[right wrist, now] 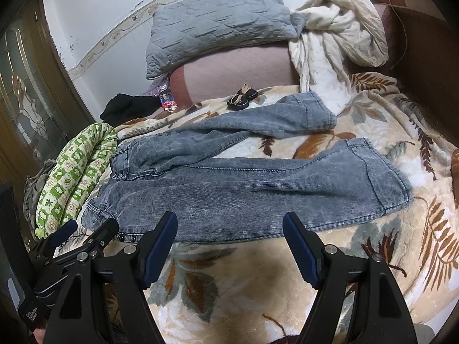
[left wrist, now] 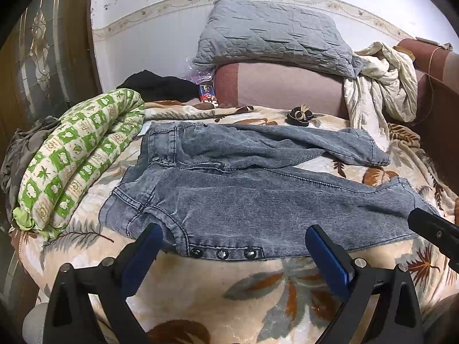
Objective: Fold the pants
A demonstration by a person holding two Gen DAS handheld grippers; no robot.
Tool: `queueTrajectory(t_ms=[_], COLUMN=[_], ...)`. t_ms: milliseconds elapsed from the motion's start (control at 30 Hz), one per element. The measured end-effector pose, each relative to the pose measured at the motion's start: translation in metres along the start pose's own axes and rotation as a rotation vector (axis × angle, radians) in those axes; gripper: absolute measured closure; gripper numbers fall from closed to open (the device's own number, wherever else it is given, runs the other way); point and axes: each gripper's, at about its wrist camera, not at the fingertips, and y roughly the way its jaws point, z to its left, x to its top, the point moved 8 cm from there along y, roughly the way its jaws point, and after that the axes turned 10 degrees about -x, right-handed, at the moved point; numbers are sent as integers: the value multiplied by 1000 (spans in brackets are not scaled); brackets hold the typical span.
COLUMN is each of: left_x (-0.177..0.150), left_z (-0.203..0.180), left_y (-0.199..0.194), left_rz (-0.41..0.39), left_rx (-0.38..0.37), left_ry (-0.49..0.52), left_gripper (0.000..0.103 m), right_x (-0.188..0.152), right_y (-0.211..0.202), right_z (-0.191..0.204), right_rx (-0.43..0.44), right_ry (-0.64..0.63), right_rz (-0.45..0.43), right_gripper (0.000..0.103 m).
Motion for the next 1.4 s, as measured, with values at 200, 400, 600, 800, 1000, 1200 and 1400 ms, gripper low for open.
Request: queueTrajectory(t_ms=[200,400,600,800,1000,1200,1400], left_x=[1,1,2,20,64,128,164], left_z=[0,-1,-1,-10,-26,-39,-41], left_y=[0,0,0,3,15,61,122], left_rz=[-3,-1,4,13,23,74,123], left_rx=[-1,0,-15,-50,-77,-136,-205], left_ry=[-3,0,-4,9,45,16,-54], left_gripper=[2,2,2,2,2,2,2], right_x=[1,0,1,5,41,122,194], right_y=[1,1,-2,-2,-1,41,124], right_z=[0,0,0,-5,-10,-18,-41], right_rx=[-1,-4,-1,-17,17,-1,-35], right_ry=[-1,1,-5,8,21,-1,23], right_rz=[0,-3,-8,4,40,80,151], right_gripper=[26,26,26,26,26,26,26])
